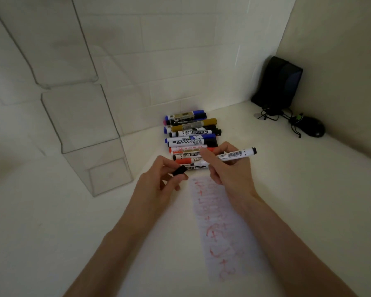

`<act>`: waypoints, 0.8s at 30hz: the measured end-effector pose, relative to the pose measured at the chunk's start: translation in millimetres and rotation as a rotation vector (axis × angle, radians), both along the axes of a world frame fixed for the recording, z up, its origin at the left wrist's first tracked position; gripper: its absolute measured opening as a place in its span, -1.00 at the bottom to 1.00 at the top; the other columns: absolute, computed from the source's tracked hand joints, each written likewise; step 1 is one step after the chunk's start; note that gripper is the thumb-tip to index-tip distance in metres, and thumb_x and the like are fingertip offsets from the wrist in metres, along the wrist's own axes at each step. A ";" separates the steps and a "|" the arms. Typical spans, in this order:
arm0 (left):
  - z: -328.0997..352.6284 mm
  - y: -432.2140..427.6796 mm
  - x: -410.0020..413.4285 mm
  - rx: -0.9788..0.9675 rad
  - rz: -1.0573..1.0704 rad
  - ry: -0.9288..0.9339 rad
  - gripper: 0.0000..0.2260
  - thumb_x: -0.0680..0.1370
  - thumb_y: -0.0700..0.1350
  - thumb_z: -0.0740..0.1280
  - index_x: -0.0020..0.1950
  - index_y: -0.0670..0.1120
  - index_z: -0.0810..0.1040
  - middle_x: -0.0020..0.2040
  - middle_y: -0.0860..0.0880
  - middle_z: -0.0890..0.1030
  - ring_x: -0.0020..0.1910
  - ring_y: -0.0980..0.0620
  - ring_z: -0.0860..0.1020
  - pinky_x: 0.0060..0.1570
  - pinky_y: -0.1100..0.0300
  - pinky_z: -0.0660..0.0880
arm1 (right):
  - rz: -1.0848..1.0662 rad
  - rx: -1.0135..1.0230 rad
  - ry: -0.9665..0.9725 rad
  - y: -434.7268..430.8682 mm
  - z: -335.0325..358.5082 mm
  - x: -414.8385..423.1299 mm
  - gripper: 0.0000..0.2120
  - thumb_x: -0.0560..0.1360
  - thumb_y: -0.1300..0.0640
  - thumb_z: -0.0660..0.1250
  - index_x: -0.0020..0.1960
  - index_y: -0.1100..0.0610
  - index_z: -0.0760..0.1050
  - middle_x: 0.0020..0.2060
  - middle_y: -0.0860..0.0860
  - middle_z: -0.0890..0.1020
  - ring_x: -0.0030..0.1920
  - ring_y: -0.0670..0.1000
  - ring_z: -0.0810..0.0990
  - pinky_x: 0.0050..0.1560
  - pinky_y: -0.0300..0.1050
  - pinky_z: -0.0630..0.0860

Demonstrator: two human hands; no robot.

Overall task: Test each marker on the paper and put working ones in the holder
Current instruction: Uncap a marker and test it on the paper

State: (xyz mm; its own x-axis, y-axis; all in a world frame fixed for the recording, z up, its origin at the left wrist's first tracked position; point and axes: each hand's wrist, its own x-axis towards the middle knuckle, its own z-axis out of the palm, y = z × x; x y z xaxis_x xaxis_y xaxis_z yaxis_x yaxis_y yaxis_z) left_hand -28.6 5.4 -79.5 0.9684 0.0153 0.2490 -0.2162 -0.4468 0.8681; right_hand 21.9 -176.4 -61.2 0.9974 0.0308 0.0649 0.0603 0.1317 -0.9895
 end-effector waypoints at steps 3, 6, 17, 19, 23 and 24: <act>-0.2 -0.1 0.3 -0.074 -0.013 0.012 -0.90 0.59 -0.13 0.37 0.05 -0.05 0.48 -0.12 0.10 0.71 -0.21 0.06 0.64 -0.13 0.19 0.56 | 0.019 0.009 0.003 0.8 0.3 -1.2 -0.74 0.51 0.12 0.53 -0.12 0.26 0.50 -0.45 0.11 0.49 -0.51 0.00 0.34 -0.54 -0.21 0.31; -0.8 0.1 1.6 -0.134 -0.050 0.012 -0.93 0.60 -0.18 0.35 0.05 -0.08 0.49 -0.14 0.05 0.71 -0.24 0.04 0.63 -0.14 0.20 0.54 | 0.056 0.014 0.016 1.3 0.4 -3.0 -0.68 0.49 0.11 0.54 -0.12 0.32 0.47 -0.44 0.14 0.48 -0.52 0.00 0.34 -0.54 -0.19 0.29; 9.2 2.8 2.8 -0.424 -0.133 0.027 -0.81 0.53 -0.14 0.35 0.09 -0.18 0.61 -0.15 -0.13 0.72 -0.31 -0.03 0.62 -0.45 0.30 0.33 | 0.210 0.014 0.286 -6.1 8.8 -3.9 -0.51 0.61 0.00 0.06 -0.10 0.31 0.62 -0.40 0.17 0.59 -0.48 0.09 0.38 -0.43 -0.11 0.18; 9.5 -1.6 1.8 -0.438 -0.138 0.012 -0.80 0.53 -0.14 0.35 0.09 -0.21 0.61 -0.17 -0.14 0.72 -0.29 -0.05 0.65 -0.46 0.26 0.35 | 0.179 0.029 0.276 -5.2 4.8 -5.7 -0.57 0.61 0.01 0.07 -0.09 0.30 0.58 -0.48 0.07 0.46 -0.51 -0.01 0.29 -0.47 -0.15 0.13; 4.7 -11.6 2.0 -0.408 -0.070 -0.033 -0.86 0.62 -0.30 0.28 0.10 -0.17 0.61 -0.19 -0.14 0.70 -0.26 -0.10 0.69 -0.48 0.17 0.32 | 0.104 0.043 0.226 -3.0 2.4 -12.5 -0.59 0.65 0.03 0.07 -0.13 0.25 0.57 -0.48 0.02 0.49 -0.55 -0.10 0.34 -0.54 -0.26 0.26; 3.5 -12.8 3.1 -0.398 -0.064 -0.044 -0.84 0.62 -0.33 0.27 0.11 -0.18 0.61 -0.20 -0.15 0.69 -0.27 -0.10 0.68 -0.48 0.17 0.31 | 0.099 0.043 0.204 -2.0 2.3 -14.1 -0.57 0.66 0.04 0.06 -0.13 0.24 0.58 -0.48 0.01 0.49 -0.54 -0.10 0.34 -0.53 -0.26 0.26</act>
